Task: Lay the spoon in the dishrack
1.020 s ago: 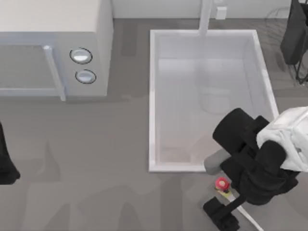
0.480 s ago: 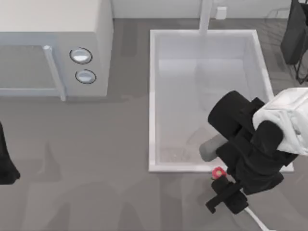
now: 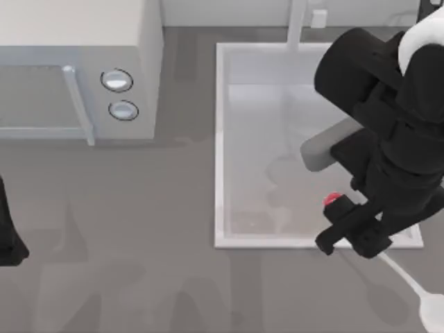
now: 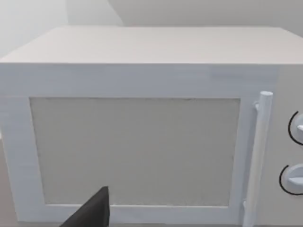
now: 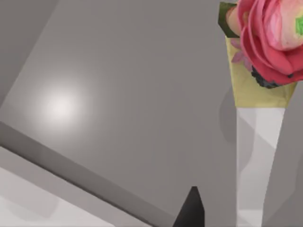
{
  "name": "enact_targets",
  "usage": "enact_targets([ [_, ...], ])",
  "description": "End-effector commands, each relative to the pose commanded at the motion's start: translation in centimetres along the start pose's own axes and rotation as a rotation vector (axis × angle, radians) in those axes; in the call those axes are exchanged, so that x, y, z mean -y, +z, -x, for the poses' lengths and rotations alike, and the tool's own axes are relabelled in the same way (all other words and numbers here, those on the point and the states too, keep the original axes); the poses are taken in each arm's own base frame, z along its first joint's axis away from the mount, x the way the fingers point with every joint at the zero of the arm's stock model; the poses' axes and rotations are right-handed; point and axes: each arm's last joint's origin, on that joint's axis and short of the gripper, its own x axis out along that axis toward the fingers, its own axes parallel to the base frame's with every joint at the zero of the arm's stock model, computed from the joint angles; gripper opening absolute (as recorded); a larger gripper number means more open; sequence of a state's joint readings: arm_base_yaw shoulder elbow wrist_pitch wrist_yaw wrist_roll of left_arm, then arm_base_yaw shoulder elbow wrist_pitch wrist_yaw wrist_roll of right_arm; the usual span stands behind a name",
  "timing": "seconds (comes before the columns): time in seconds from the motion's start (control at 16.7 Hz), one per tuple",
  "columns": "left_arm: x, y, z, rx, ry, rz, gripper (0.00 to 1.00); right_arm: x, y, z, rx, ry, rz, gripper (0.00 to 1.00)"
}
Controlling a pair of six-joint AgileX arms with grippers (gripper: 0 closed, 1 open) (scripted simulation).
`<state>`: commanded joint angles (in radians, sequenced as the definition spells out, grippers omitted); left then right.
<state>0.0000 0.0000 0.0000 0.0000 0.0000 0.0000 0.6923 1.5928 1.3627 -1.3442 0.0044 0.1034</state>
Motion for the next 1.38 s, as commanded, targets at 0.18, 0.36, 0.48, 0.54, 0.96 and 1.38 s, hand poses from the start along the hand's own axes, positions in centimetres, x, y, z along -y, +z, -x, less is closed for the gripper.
enact_targets([
  [0.18, 0.0, 0.0, 0.0, 0.000, 0.000, 0.000, 1.00, 0.2, -1.1, 3.8, 0.033, 0.003, -0.001, 0.00],
  [0.36, 0.0, 0.0, 0.0, 0.000, 0.000, 0.000, 1.00, 0.3, -1.5, 4.7, 0.046, 0.005, -0.002, 0.00],
  [0.48, 0.0, 0.0, 0.0, 0.000, 0.000, 0.000, 1.00, 0.3, -1.5, 4.7, 0.046, 0.005, -0.002, 0.00],
  [0.54, 0.0, 0.0, 0.0, 0.000, 0.000, 0.000, 1.00, 0.2, -1.4, 4.6, 0.042, 0.005, 0.000, 0.00],
  [0.96, 0.0, 0.0, 0.0, 0.000, 0.000, 0.000, 1.00, 5.4, -1.4, 6.1, 0.300, 0.106, -0.173, 0.00],
  [1.38, 0.0, 0.0, 0.0, 0.000, 0.000, 0.000, 1.00, 18.6, -6.7, 9.5, 0.961, 0.039, -0.501, 0.00],
])
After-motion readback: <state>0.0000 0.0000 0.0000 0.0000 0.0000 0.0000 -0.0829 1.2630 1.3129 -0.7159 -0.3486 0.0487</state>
